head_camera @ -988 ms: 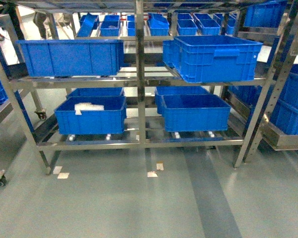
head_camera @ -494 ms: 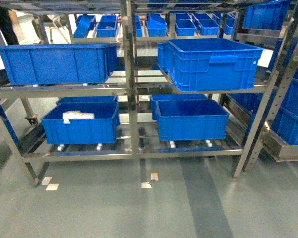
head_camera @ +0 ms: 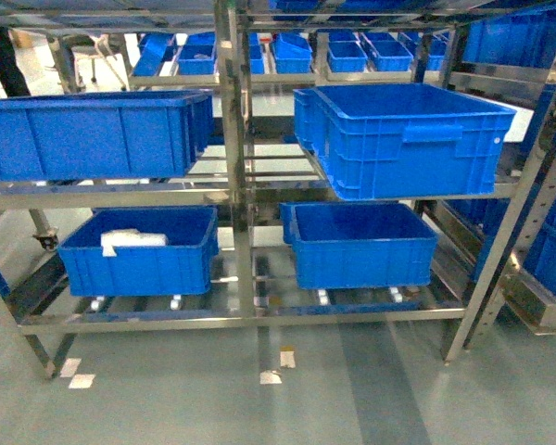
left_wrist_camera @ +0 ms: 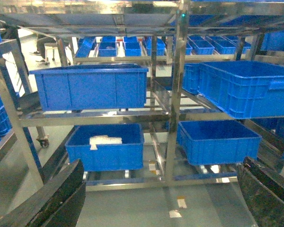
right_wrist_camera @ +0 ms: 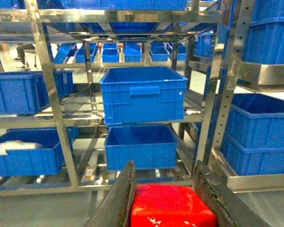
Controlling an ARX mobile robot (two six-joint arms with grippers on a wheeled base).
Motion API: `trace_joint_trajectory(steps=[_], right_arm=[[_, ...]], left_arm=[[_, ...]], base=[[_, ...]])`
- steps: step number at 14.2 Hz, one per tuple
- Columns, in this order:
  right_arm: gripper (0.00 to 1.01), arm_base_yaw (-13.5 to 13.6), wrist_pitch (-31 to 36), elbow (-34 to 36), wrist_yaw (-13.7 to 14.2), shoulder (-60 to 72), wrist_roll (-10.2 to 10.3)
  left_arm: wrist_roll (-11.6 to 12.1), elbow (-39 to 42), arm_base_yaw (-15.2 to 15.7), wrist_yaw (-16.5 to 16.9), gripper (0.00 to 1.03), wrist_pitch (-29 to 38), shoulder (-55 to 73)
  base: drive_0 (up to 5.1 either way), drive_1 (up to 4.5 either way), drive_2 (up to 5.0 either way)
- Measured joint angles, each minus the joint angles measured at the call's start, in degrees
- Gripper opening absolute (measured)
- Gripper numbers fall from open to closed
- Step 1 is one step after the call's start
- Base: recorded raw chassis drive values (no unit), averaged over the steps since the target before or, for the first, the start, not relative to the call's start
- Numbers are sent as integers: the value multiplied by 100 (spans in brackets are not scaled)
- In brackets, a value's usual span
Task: Pick red block from blue box to shelf
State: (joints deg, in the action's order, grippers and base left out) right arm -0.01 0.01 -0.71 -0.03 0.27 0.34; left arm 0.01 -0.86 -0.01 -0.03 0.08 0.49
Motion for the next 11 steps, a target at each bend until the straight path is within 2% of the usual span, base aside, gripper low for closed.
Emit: trace_joint_trajectory(steps=[8,11], right_arm=[[29,0,-20,0,0,0,0],[29,0,-35,0,0,0,0]], left_arm=[[2,0,0,2,98,-17,0],[0,0,0,-17,98,-46,0]], base=[[-10,388,-409],[262,215,-509]])
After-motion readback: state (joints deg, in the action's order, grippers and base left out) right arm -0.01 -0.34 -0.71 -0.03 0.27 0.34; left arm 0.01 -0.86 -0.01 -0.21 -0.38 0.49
